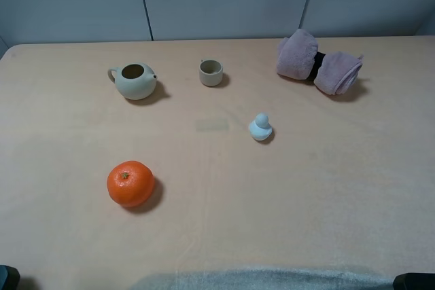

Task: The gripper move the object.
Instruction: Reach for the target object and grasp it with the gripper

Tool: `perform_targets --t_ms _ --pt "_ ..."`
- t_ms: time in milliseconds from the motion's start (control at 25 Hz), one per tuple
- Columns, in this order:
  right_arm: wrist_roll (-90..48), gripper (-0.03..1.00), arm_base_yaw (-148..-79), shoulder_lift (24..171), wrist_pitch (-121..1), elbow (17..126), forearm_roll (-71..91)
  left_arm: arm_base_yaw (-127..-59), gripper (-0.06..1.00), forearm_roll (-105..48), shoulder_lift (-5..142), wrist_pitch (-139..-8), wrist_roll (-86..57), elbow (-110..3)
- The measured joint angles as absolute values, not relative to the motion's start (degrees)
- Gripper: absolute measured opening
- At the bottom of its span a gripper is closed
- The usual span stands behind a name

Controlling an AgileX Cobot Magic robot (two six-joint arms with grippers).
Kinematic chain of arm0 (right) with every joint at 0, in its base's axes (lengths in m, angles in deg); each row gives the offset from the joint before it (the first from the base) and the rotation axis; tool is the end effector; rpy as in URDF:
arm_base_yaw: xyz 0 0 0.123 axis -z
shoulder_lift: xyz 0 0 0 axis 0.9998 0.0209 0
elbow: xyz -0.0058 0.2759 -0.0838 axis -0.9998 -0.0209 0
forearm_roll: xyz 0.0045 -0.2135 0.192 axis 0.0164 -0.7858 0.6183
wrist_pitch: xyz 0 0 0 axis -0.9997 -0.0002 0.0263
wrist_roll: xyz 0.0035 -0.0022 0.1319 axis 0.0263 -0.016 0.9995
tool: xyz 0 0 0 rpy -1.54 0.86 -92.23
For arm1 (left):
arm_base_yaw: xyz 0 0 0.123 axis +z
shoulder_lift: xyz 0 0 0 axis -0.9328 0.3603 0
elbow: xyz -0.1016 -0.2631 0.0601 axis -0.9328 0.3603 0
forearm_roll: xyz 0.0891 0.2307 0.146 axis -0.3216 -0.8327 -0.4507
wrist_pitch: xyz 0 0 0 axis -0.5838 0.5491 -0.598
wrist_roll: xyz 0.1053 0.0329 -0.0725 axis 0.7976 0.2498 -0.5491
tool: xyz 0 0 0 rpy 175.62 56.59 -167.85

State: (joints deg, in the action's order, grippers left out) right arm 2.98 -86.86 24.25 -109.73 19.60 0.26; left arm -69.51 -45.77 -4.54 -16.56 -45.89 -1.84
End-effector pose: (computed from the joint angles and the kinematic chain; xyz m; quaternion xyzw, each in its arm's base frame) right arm 0.0615 -0.0053 0.2775 0.0202 0.8445 -0.0200 0.5347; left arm 0.0604 0.0067 0.2719 0.0236 0.8552 0.0416 0.5161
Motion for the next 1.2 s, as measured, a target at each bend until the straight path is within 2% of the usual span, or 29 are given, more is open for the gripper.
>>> perform_targets --t_ms 1200 --pt "3.0 0.69 -86.9 24.2 -109.7 19.7 0.4 -69.5 0.96 -45.8 -4.5 -16.6 -45.9 -1.8"
